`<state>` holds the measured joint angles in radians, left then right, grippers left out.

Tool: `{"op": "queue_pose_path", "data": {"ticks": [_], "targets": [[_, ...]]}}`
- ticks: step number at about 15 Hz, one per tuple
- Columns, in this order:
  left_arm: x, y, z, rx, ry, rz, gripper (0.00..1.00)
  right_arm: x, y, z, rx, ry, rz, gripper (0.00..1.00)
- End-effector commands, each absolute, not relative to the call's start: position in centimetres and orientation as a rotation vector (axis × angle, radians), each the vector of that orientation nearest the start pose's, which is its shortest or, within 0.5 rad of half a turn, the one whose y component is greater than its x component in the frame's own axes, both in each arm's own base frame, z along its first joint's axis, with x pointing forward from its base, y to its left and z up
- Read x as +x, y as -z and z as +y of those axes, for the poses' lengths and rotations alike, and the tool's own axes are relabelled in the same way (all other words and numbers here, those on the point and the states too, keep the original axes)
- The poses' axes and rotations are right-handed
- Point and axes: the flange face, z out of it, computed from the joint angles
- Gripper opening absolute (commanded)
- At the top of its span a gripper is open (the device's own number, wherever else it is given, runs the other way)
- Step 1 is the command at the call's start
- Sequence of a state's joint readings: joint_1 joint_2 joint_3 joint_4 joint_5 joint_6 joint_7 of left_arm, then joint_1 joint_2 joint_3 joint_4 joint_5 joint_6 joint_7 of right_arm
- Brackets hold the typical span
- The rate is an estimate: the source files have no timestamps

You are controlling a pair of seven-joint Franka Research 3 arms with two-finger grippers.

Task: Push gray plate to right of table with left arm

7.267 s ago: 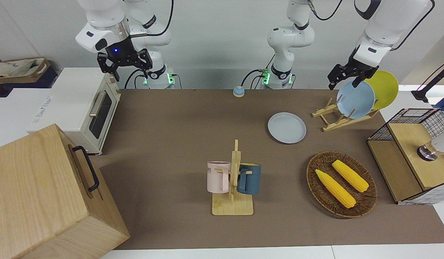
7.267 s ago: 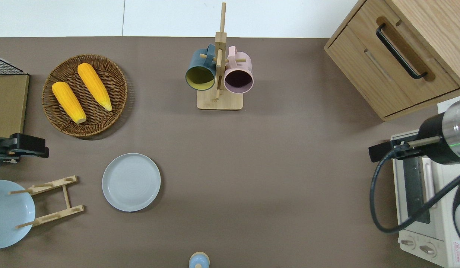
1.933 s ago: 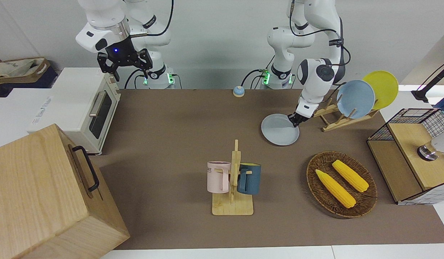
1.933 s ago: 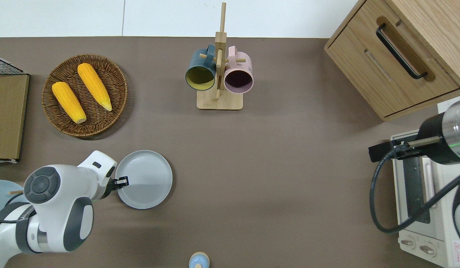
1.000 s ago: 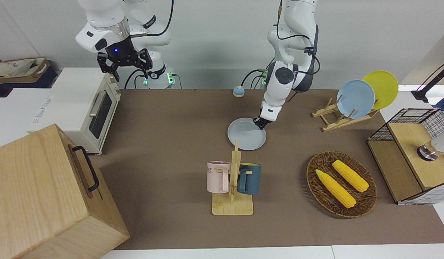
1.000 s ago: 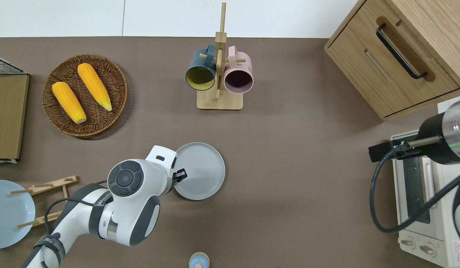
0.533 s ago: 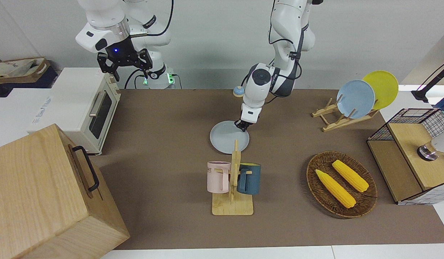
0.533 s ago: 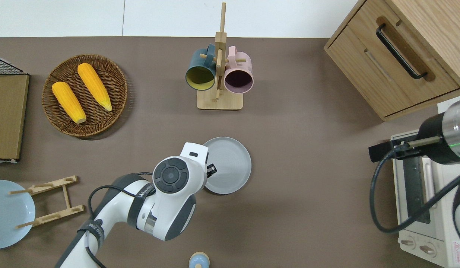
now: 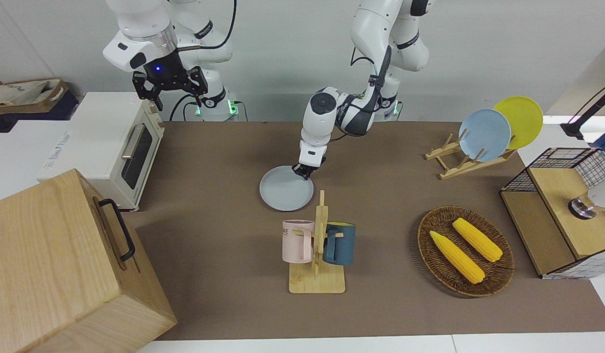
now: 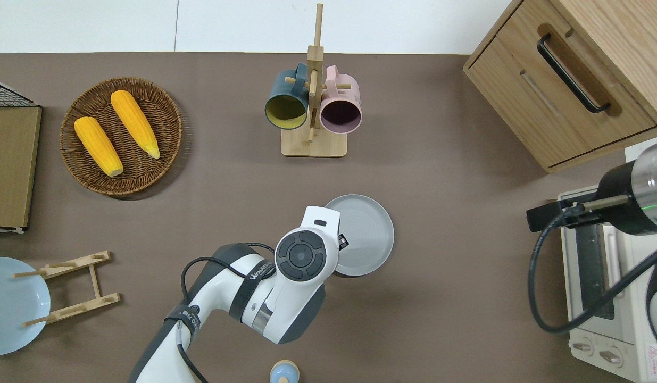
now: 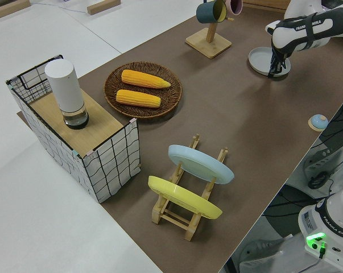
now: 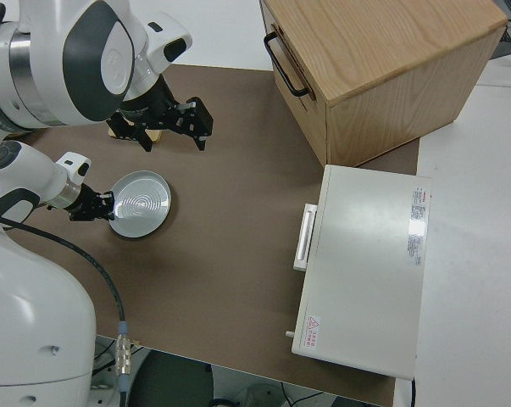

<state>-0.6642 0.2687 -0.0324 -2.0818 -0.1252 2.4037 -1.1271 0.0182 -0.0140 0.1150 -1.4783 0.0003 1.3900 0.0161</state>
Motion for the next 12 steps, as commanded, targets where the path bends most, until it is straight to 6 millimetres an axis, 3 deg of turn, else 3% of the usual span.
{"op": "queue_pose_path", "data": {"ticks": [1, 11, 12], "targets": [[44.8, -28.4, -38.7, -3.111, -0.09, -0.833, 1.0, 52.4, -66.4, 6.9, -3.139, -0.123, -0.158, 0.983], [44.9, -29.6, -38.7, -3.109, -0.06, -0.781, 1.0, 52.4, -66.4, 6.9, -3.139, -0.123, -0.158, 0.983], [45.0, -30.6, -38.8, -3.111, -0.061, -0.777, 1.0, 52.4, -66.4, 7.0, -3.138, -0.123, -0.16, 0.983]]}}
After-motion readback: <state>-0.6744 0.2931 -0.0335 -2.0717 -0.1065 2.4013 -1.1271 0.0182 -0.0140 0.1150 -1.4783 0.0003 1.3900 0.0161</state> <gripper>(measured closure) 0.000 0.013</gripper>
